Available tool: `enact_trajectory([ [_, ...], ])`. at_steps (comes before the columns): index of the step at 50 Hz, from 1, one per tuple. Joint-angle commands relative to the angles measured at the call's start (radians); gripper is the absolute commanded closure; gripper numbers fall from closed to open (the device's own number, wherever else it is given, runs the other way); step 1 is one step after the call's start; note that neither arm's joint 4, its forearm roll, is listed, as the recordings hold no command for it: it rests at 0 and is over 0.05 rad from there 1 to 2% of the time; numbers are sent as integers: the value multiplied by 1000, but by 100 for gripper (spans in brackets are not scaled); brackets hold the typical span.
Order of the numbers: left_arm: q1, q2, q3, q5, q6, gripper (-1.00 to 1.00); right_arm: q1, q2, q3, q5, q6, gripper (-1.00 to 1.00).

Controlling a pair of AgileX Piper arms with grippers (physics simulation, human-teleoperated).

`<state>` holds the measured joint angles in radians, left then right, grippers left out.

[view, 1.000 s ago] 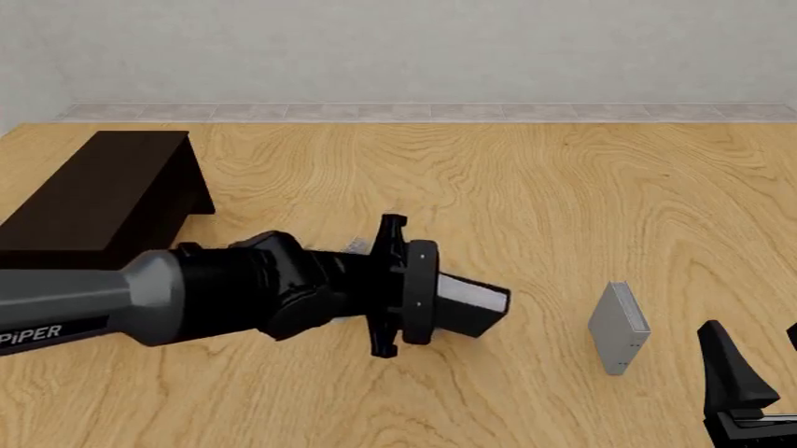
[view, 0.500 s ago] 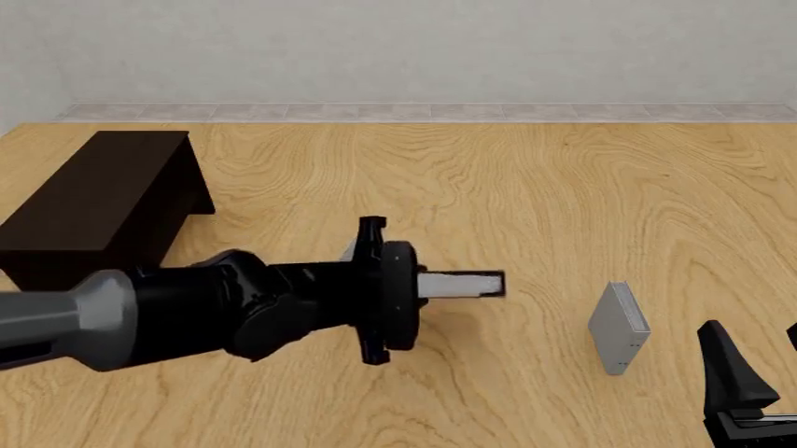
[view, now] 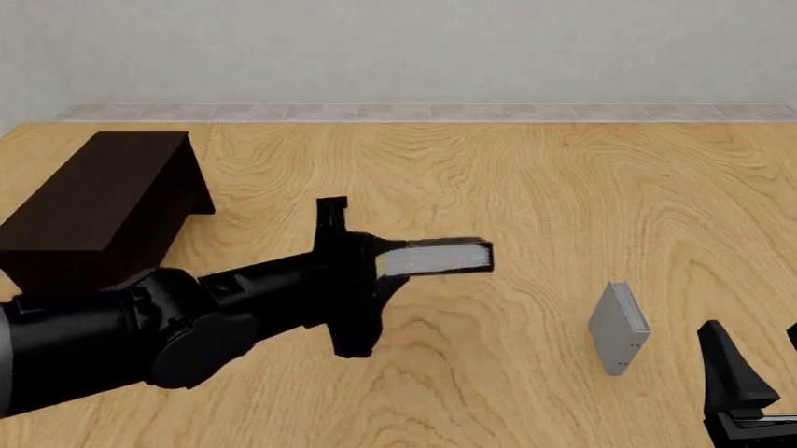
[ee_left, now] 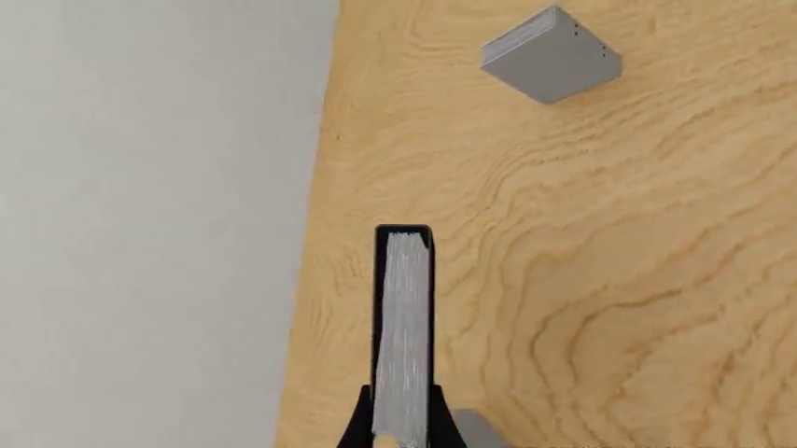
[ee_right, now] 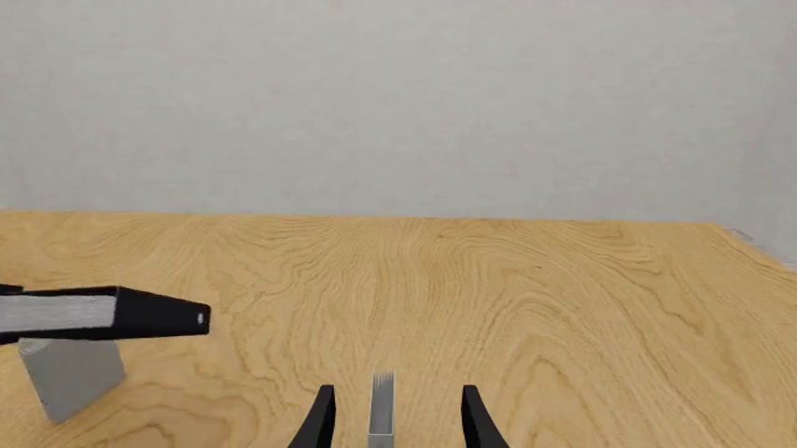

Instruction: Pick up the book in the middle and place it on the cabinet shelf.

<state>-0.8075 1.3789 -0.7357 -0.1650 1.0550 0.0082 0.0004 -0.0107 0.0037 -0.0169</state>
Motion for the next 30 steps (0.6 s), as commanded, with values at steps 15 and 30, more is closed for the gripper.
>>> enact_trajectory([
  [15, 78, -188, 86, -85, 172, 100, 0, 0, 0, 0, 0, -100],
  [30, 157, -238, 117, -115, 281, 100, 0, 0, 0, 0, 0, -100],
])
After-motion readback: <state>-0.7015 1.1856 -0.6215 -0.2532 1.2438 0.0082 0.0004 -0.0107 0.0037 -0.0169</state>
